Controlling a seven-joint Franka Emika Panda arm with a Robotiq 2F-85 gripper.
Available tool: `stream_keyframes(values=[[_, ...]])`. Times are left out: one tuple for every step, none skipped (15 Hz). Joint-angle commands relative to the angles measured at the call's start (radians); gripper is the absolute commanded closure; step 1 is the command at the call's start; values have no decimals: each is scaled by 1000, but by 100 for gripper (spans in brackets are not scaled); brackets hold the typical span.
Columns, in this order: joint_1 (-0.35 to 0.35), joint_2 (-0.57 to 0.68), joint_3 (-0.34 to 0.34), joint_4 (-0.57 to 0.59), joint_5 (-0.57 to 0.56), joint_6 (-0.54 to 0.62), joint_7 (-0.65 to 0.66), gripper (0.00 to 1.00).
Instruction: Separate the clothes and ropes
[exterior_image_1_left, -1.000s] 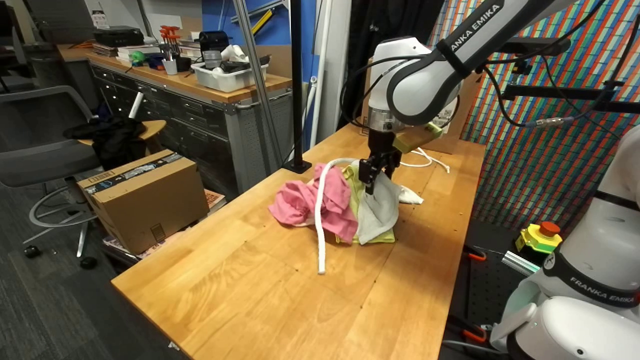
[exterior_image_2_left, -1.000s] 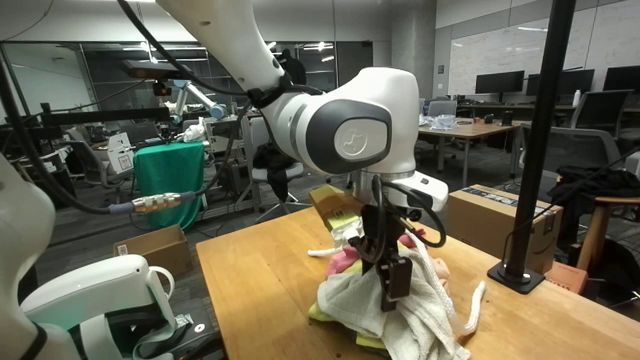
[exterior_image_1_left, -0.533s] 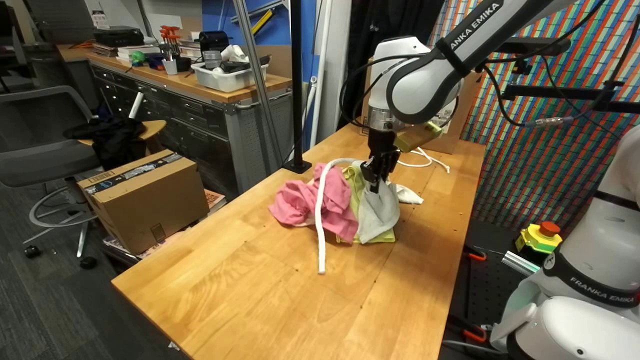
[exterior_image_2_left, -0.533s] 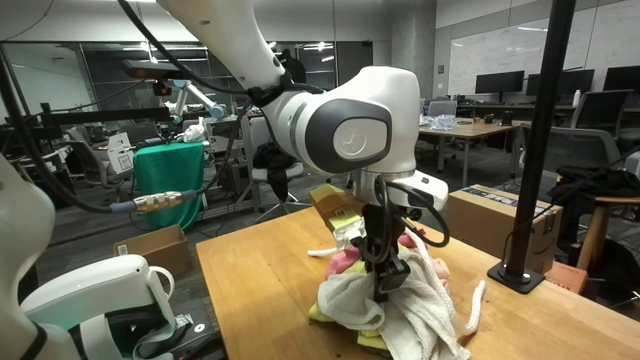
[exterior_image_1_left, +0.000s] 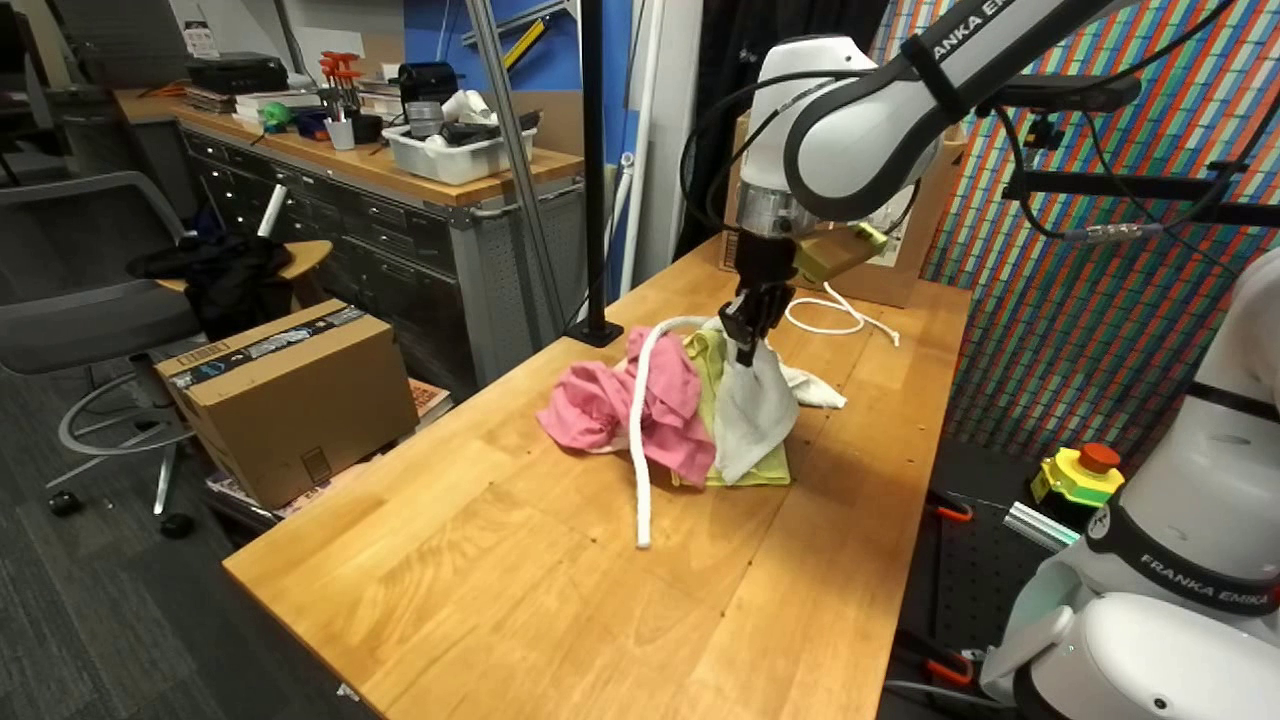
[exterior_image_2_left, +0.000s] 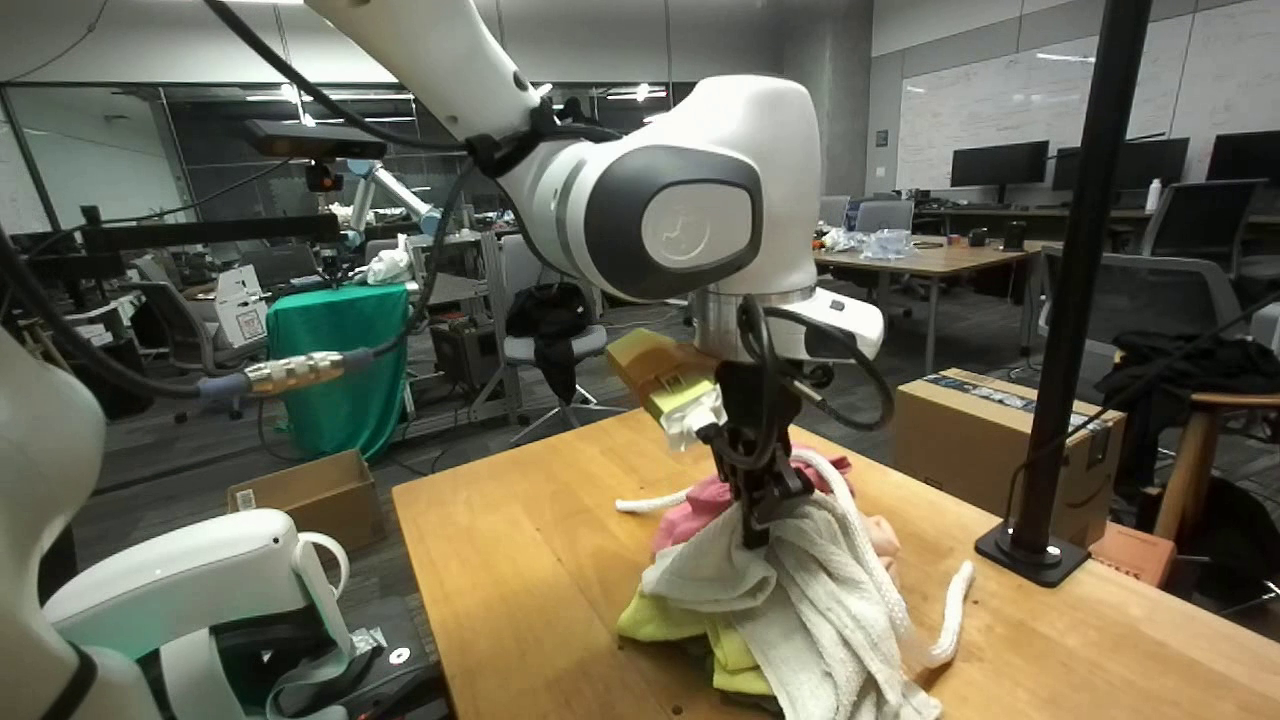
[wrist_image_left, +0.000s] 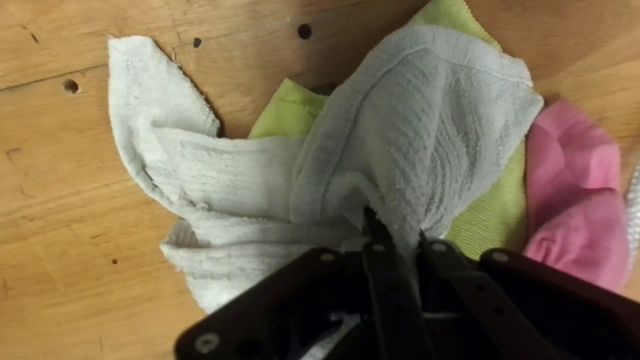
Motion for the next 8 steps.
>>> stream_keyframes(values=[[19,-168,7,-37,49,-34,-47,96],[22,-207,11,-35,45,-43,-46,96],[27,-242,15,-25,44,-53,-39,96],[33,-279,19,-14,50,-73,-31,96],[39,-313,26,3,53,-100,-26,96],[44,-342,35,25,47,-134,-23,96],[49,-367,44,50,48,-174,-17,96],[55,-392,53,81,48,-226,-16,96]])
